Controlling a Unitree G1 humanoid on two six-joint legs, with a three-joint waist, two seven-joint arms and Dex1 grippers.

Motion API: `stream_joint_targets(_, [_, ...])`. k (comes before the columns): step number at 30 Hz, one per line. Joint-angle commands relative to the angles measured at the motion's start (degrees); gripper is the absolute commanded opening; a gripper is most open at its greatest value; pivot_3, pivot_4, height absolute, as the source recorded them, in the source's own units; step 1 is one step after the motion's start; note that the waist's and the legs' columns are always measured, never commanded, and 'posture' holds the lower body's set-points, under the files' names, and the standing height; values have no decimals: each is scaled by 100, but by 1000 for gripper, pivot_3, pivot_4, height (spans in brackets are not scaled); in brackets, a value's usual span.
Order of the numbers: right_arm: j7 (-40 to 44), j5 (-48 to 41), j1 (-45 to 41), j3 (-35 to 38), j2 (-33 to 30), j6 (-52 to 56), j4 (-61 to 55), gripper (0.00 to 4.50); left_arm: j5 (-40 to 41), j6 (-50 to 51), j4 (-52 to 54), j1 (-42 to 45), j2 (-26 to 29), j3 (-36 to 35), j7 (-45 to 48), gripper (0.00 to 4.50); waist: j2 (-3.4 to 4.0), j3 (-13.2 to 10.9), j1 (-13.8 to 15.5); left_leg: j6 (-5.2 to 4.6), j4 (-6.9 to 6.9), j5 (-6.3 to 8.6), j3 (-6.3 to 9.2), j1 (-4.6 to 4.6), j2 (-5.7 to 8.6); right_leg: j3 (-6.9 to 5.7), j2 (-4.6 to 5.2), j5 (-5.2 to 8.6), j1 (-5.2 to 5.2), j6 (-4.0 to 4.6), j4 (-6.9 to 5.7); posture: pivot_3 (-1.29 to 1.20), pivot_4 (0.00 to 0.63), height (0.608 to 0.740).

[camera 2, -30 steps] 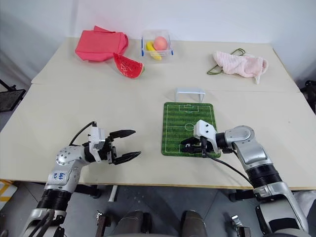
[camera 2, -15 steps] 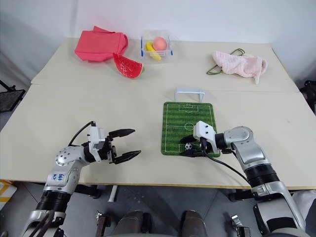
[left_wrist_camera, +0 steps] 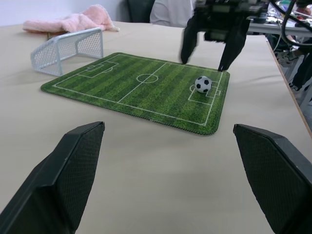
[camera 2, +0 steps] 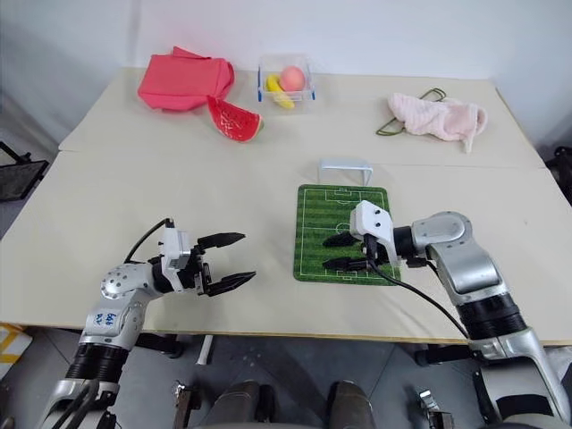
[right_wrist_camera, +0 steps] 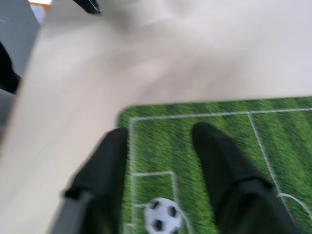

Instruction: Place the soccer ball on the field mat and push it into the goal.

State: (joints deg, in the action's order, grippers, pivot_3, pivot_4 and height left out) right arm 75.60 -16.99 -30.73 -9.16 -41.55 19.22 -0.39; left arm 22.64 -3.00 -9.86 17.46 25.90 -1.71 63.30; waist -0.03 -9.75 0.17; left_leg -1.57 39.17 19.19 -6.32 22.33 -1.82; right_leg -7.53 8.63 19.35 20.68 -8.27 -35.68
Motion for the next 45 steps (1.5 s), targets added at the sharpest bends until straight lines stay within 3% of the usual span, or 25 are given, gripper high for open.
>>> stream_joint_targets(1, [-5,-232,275,204,-188,228,-512,781,160,1,111,46,37,-78,105,4500,-1,-1,-8,-1,0,0,0,1,2,0,2,0,0,0,1,0,150,740])
stream_joint_targets(3, [1,-255,446,204,-266,292,-664,49,216,41,125,49,59,-112,157,4500,-2,-1,-18,-1,0,1,-4,2,6,-1,2,0,0,0,3,0,150,740])
stream_joint_targets(15, [-166,223,247,-110,109,-288,504,49,342,218,-104,-152,638,-361,706,4500,-3,-2,-40,0,0,0,-15,-3,5,4,-2,0,1,0,3,0,150,740])
stream_joint_targets(20, [-500,691,-543,-57,363,-1015,1873,49,335,225,-189,-39,779,-452,770,4500,-3,-3,-47,0,0,0,-18,-2,5,4,-2,0,4,0,3,0,150,740])
stream_joint_targets(24, [-1194,905,-1684,332,503,-1742,3052,49,319,231,-158,86,729,-472,717,4500,3,-7,-79,2,1,-1,-18,-2,2,5,-2,0,8,0,0,0,150,740])
stream_joint_targets(30, [-1480,793,-2512,829,401,-2047,3545,49,314,226,-161,259,537,-451,568,4500,11,-13,-134,4,-9,-2,-8,5,1,-3,-3,0,26,0,-25,0,150,740])
stream_joint_targets(34, [-1557,711,-2288,1151,125,-1896,3399,49,309,172,-214,308,394,-486,439,4500,10,-13,-132,3,-12,-2,-3,15,4,-3,5,0,31,0,-25,0,150,740])
stream_joint_targets(40, [-1150,437,-1026,1410,-484,-1093,2837,49,481,263,-112,282,330,-765,158,4500,9,-14,-125,2,-12,-1,-5,17,6,-7,3,0,30,0,-23,0,150,740])
stream_joint_targets(45, [-609,-44,14,1899,-864,-1025,2677,1256,651,432,422,-272,528,-981,175,4500,9,-14,-175,1,-11,-1,-20,15,6,-1,4,0,34,0,-20,0,150,740])
